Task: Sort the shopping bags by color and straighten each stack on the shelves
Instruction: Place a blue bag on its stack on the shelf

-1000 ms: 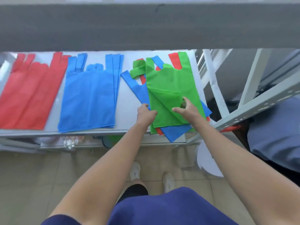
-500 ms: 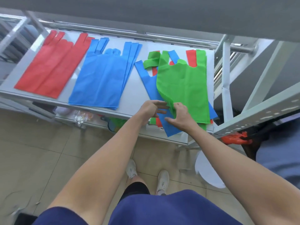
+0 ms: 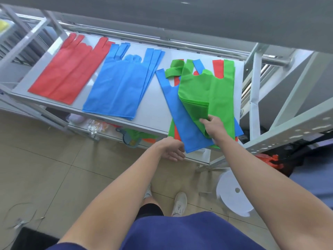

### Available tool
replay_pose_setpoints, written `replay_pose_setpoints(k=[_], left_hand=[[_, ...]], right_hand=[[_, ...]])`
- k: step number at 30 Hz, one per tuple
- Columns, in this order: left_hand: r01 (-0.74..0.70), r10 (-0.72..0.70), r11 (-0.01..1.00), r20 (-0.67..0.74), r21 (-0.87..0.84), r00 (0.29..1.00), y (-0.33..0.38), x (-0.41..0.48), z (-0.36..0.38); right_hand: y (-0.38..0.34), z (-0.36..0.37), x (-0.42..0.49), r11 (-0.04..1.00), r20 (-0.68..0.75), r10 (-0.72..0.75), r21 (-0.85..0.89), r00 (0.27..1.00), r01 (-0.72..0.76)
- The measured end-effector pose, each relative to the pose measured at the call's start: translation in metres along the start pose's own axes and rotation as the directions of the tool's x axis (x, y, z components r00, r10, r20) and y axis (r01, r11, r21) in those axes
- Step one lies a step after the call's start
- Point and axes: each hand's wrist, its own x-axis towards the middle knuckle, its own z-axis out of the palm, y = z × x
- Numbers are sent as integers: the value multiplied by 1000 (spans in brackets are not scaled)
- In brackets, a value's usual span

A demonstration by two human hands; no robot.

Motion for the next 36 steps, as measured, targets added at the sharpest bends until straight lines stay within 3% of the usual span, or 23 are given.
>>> replay_pose_setpoints(k=[6,11,14,19,22,27,33,36], left_hand=[[-16,42,948,75,-318,996,17,-8,-3],[-206,172,886,-119,-415,978,45,0,-11],[-295,195,882,-286,-367,938,59,14,-16],[-409,299,904,-494,-128,816,71,30,-29],[-499,324,847,-566,-184,758,83,6,-41],[-603,347,740,-599,-299,722,98,-47,-77],[-709,347,532,-645,-462,681,107,-113,-108],[-706,350,433,-617,-560,704,104,-135,-106]], right_hand=[[1,-17,-8,977,-28,-207,-62,978,205],[5,-35,-15,927,-33,-329,-201,944,316],[4,-38,-20,843,39,-398,-378,917,382],[5,-41,-30,637,237,-411,-616,881,463],[12,-34,-33,486,301,-394,-734,868,475],[15,-26,-32,437,287,-385,-780,877,447],[-10,-26,-48,576,377,-174,-711,910,404],[-40,-7,-50,769,352,-190,-527,916,362]])
